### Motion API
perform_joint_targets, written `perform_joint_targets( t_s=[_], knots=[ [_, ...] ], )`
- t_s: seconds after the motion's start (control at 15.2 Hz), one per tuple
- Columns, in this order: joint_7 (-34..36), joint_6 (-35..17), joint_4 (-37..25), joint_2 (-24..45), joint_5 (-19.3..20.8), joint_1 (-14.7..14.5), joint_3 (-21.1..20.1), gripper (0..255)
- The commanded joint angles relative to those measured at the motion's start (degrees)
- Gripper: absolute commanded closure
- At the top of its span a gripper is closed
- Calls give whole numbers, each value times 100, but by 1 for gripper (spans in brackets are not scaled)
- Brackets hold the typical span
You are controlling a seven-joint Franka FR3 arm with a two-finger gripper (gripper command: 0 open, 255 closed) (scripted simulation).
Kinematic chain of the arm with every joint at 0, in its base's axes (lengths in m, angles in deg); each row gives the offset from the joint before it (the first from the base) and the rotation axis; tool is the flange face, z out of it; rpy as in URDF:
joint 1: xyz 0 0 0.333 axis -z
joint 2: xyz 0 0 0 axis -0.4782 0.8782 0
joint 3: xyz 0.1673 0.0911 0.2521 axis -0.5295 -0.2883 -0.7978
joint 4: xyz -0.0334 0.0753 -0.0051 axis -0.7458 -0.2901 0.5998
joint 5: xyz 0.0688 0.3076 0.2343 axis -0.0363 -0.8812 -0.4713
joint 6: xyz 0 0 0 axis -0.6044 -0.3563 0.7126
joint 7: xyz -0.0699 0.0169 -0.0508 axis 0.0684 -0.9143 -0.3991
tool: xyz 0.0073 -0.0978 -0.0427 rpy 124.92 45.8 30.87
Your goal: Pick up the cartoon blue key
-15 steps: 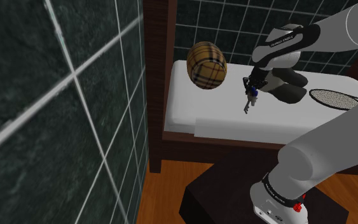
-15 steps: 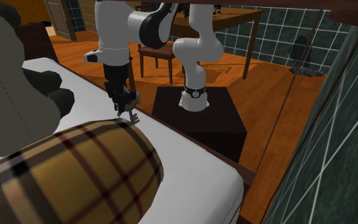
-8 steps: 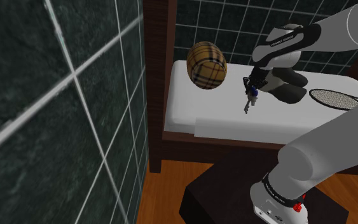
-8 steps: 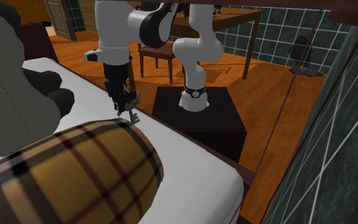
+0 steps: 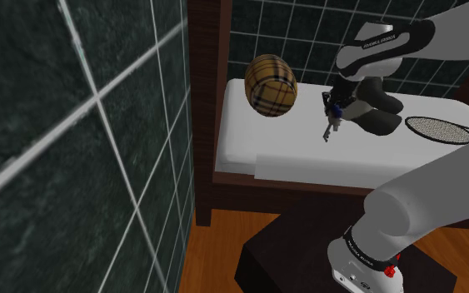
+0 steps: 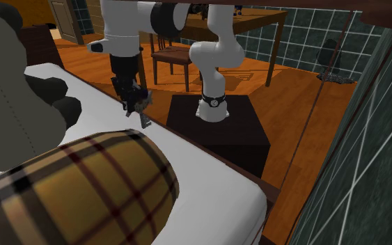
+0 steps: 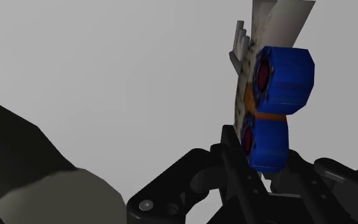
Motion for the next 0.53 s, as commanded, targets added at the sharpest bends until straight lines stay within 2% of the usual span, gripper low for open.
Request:
perform_joint_targets(
  t_s=[0.0,0.33,0.46],
  knots=[
    [14,161,-105,-54,3,-4,-22,255],
    [28,568,-377,-192,13,-5,-67,255],
    [28,580,-386,-196,13,-5,-69,255]
  ],
)
